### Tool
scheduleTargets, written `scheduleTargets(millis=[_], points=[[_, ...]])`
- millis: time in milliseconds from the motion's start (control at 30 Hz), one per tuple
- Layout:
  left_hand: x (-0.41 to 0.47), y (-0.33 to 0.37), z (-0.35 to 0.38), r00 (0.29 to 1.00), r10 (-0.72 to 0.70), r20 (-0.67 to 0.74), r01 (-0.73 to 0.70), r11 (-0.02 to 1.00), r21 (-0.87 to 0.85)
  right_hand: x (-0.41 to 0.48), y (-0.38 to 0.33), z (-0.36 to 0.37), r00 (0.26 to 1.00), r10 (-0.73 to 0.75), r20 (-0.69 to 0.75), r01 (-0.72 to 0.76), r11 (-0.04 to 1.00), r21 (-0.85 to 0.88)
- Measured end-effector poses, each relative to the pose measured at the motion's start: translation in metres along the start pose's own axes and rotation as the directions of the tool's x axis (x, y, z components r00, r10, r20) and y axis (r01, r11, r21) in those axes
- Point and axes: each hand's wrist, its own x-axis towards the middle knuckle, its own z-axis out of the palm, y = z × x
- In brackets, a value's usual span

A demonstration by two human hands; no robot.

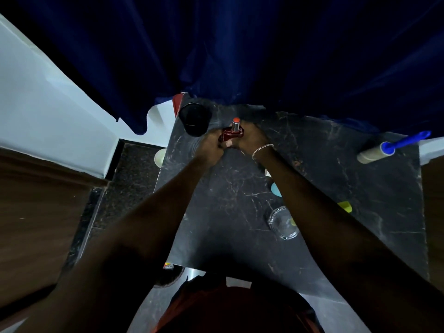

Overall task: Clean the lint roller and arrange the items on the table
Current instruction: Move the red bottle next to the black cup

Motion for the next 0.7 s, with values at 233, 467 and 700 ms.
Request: scheduleTargets(millis=[233, 467, 700], points=[[0.004, -0.031, 0.011, 0.978, -0.181, -0.102, 0.156, 0.963, -0.218, 0.031, 0.004, 0.001, 0.994, 0.085, -0.068, -0.079, 0.994, 0.081], [-0.014, -0.052, -0.002, 0.987, -0.159, -0.024, 0.157, 0.985, -0.070, 0.054, -0.001, 0.002, 0.997, 0.067, -0.044, -0.066, 0.998, 0.022], [-0.019, -0.064, -0.009, 0.996, -0.070, -0.061, 0.071, 0.997, 0.012, 0.067, 0.000, 0.009, 0.997, 0.066, -0.038, -0.067, 0.998, -0.005]])
